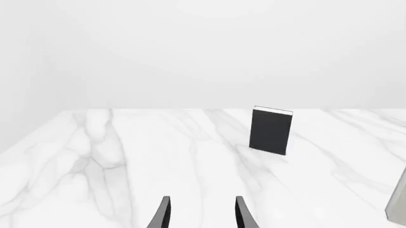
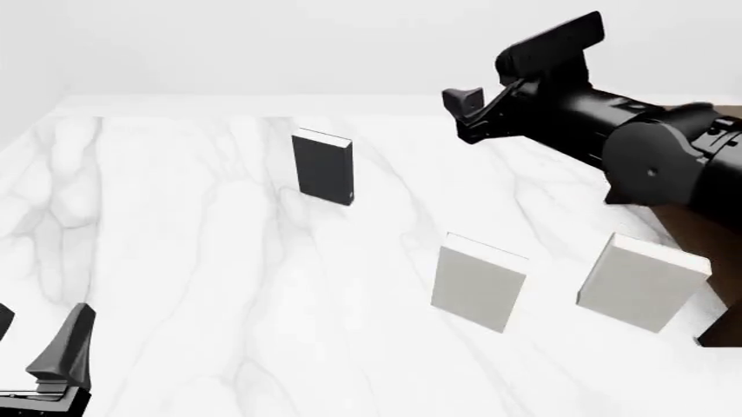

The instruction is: Pick up the book on the left and place it on top of the shelf.

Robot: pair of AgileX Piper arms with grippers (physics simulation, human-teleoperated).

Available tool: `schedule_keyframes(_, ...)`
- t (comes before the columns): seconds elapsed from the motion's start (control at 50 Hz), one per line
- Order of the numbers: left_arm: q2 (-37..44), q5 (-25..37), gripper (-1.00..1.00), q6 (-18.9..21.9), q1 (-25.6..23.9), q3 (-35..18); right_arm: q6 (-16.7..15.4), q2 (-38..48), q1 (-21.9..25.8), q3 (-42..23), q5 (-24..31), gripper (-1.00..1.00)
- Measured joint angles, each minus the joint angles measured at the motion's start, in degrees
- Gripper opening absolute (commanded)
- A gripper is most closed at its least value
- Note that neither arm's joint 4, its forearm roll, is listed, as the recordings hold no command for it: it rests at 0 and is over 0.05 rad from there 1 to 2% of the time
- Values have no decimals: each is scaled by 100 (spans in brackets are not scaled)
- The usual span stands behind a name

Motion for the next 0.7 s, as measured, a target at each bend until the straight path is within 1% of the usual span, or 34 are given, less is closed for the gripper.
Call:
schedule_keyframes(0.3, 0, 0, 100, 0, 0, 0, 53, 627, 1, -310, -122, 100)
schedule_keyframes(0.7, 0, 0, 100, 0, 0, 0, 3, 1337, 25, -676, -201, 100)
